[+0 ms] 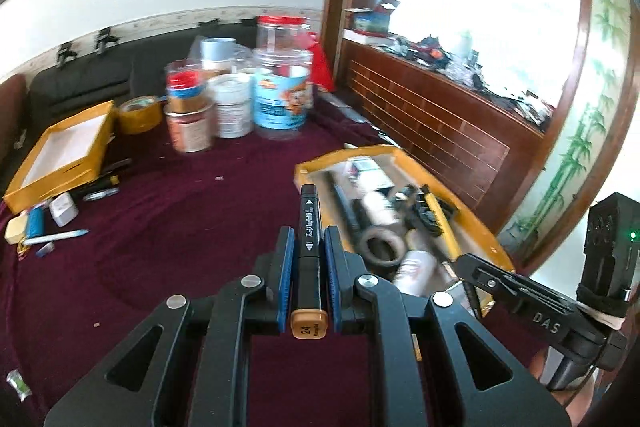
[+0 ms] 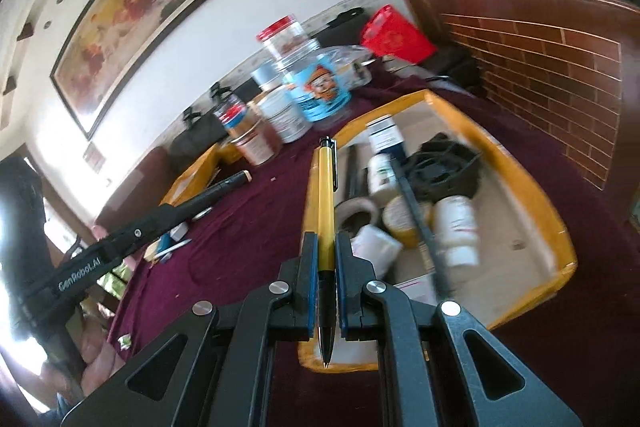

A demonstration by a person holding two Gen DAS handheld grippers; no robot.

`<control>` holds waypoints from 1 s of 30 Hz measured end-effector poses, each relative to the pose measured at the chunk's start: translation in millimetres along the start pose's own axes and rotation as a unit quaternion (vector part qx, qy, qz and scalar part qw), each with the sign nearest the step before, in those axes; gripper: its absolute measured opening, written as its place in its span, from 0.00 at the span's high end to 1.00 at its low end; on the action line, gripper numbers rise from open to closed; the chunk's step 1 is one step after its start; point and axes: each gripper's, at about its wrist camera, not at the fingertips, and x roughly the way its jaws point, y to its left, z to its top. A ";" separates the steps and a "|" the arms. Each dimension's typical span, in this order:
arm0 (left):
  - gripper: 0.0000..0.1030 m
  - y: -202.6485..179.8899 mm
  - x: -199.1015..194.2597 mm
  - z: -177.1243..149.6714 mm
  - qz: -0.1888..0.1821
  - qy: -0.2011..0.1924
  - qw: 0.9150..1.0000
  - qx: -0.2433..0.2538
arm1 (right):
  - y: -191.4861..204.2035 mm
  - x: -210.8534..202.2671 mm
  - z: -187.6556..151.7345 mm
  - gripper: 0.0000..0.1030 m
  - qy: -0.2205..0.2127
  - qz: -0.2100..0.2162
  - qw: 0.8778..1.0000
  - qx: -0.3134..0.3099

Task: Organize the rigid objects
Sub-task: 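Carry the marker and pencil over the tray with both grippers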

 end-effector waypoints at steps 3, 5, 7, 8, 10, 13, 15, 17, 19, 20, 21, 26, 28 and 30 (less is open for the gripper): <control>0.88 -20.1 14.3 0.2 -0.009 0.008 1.000 0.010 | -10.3 0.3 5.6 0.93 -0.004 -0.022 1.000 0.001; 0.88 -32.3 26.5 -0.9 -0.013 0.016 1.000 0.017 | -16.4 1.4 8.6 0.93 -0.007 -0.038 0.999 0.001; 0.88 -43.3 36.6 -2.9 -0.016 0.022 0.999 0.022 | -23.5 3.5 11.5 0.93 -0.006 -0.051 0.999 0.004; 0.88 -49.1 41.5 -3.7 -0.014 0.023 0.999 0.025 | -27.5 3.9 13.2 0.93 -0.005 -0.057 0.998 0.006; 0.88 -59.0 53.8 -3.4 -0.013 0.024 0.999 0.031 | -35.2 5.1 16.6 0.93 -0.007 -0.072 0.997 0.009; 0.88 -70.9 67.9 -3.2 -0.013 0.032 0.999 0.037 | -44.8 8.6 19.4 0.93 -0.003 -0.091 0.996 0.011; 0.88 -77.6 80.0 -4.1 -0.014 0.042 0.998 0.041 | -51.9 13.0 20.6 0.93 0.005 -0.099 0.995 0.015; 0.88 -81.0 88.5 -6.6 -0.010 0.046 0.998 0.043 | -57.3 15.7 21.2 0.93 0.009 -0.104 0.994 0.017; 0.88 -84.4 96.8 -10.0 -0.011 0.054 0.997 0.046 | -61.7 18.7 21.3 0.93 0.014 -0.106 0.994 0.020; 0.88 -86.0 100.4 -11.6 -0.012 0.058 0.997 0.047 | -63.2 20.5 21.1 0.93 0.016 -0.108 0.994 0.021; 0.88 -87.1 102.4 -12.7 -0.009 0.059 0.997 0.048 | -64.8 22.1 20.7 0.93 0.020 -0.108 0.994 0.021; 0.88 -89.3 111.9 -20.4 -0.011 0.073 0.996 0.055 | -66.9 26.9 18.1 0.93 0.024 -0.108 0.994 0.020; 0.88 -90.6 113.2 -21.8 -0.012 0.077 0.995 0.057 | -65.9 26.9 18.0 0.93 0.024 -0.114 0.993 0.014; 0.88 -91.7 114.2 -23.0 -0.015 0.081 0.995 0.060 | -65.9 25.7 16.9 0.92 0.026 -0.118 0.993 0.014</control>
